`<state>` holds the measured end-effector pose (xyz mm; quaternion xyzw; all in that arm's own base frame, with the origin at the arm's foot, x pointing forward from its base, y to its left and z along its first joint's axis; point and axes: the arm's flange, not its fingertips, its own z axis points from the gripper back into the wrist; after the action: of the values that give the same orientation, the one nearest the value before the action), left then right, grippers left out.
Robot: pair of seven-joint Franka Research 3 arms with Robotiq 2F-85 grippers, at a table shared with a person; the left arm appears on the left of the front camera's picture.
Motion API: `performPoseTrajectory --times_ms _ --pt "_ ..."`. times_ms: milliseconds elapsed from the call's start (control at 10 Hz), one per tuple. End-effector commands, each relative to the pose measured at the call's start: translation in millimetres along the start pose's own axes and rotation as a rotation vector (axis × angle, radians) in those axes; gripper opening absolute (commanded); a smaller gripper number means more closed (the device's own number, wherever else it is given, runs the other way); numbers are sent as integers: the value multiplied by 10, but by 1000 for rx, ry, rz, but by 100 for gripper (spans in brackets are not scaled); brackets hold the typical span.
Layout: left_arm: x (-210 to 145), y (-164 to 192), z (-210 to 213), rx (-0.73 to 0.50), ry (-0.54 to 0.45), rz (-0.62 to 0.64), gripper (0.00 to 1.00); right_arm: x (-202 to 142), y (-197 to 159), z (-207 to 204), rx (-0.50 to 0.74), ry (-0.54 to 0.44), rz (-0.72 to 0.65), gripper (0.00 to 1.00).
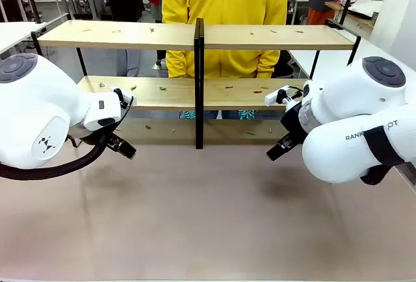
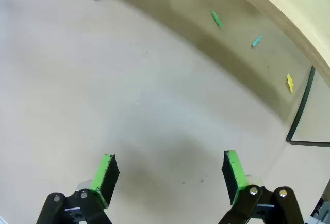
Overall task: Clean the shelves.
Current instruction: Pick up the Duster when the human hands it over.
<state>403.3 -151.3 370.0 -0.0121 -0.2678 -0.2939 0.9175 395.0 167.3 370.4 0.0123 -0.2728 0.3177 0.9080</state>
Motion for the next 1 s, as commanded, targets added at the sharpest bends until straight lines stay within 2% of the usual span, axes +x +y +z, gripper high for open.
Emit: performPoseTrajectory --times_ms 0,900 --pt "0 0 1 0 0 0 100 2 0 4 0 -1 0 100" --pt "0 0 1 0 0 0 100 2 0 4 0 -1 0 100"
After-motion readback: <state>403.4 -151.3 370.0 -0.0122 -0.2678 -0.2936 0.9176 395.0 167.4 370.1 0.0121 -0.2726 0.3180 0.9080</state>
